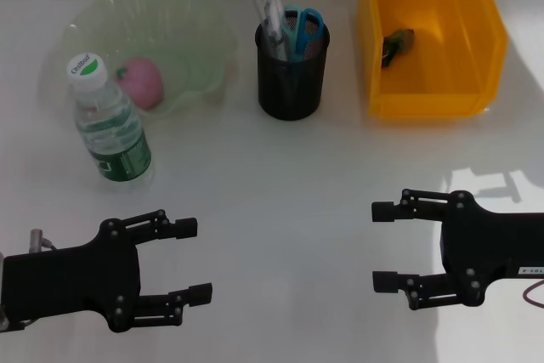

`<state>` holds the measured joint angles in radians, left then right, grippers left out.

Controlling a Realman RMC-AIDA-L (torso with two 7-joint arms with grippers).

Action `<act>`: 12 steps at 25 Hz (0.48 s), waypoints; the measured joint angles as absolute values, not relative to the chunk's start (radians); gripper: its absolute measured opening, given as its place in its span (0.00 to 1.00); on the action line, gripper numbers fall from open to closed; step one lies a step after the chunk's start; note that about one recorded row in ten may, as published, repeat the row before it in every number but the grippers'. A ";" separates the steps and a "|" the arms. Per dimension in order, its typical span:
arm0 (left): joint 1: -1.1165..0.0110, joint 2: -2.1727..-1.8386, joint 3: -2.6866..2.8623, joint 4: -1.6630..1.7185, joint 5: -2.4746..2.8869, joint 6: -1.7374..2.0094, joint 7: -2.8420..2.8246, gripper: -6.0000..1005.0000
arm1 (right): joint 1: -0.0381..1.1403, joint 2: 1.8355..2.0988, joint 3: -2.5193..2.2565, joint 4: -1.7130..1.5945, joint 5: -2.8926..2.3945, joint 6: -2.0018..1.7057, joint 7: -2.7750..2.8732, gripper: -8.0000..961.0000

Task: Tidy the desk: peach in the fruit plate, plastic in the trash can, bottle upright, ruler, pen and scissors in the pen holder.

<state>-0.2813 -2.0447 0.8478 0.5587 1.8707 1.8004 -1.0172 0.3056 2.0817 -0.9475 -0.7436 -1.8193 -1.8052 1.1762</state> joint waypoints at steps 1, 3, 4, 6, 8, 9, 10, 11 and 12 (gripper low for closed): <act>-0.281 -2.045 0.848 0.559 1.871 1.800 -1.017 0.81 | 0.308 2.083 -0.952 -0.743 -1.821 -1.805 1.176 0.73; -0.283 -2.044 0.852 0.559 1.872 1.797 -1.025 0.81 | 0.311 2.083 -0.956 -0.741 -1.822 -1.804 1.176 0.77; -0.285 -2.043 0.851 0.558 1.872 1.797 -1.026 0.81 | 0.314 2.083 -0.960 -0.739 -1.824 -1.803 1.173 0.80; -0.287 -2.043 0.849 0.558 1.872 1.797 -1.026 0.81 | 0.315 2.083 -0.962 -0.739 -1.825 -1.803 1.173 0.85; -0.289 -2.043 0.847 0.561 1.872 1.800 -1.027 0.81 | 0.316 2.083 -0.963 -0.741 -1.826 -1.803 1.174 0.84; -0.290 -2.043 0.847 0.567 1.873 1.801 -1.030 0.81 | 0.317 2.083 -0.963 -0.743 -1.827 -1.802 1.174 0.84; -0.290 -2.043 0.847 0.567 1.873 1.801 -1.030 0.81 | 0.317 2.083 -0.963 -0.743 -1.827 -1.802 1.174 0.84; -0.291 -2.043 0.847 0.569 1.873 1.801 -1.033 0.81 | 0.318 2.084 -0.963 -0.742 -1.827 -1.800 1.174 0.84; -0.293 -2.044 0.847 0.571 1.873 1.801 -1.035 0.81 | 0.318 2.084 -0.963 -0.740 -1.827 -1.797 1.174 0.84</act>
<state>-0.2931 -2.0438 0.8467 0.5712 1.8730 1.8006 -1.0353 0.3181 2.0845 -0.9634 -0.7405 -1.8268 -1.7966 1.1736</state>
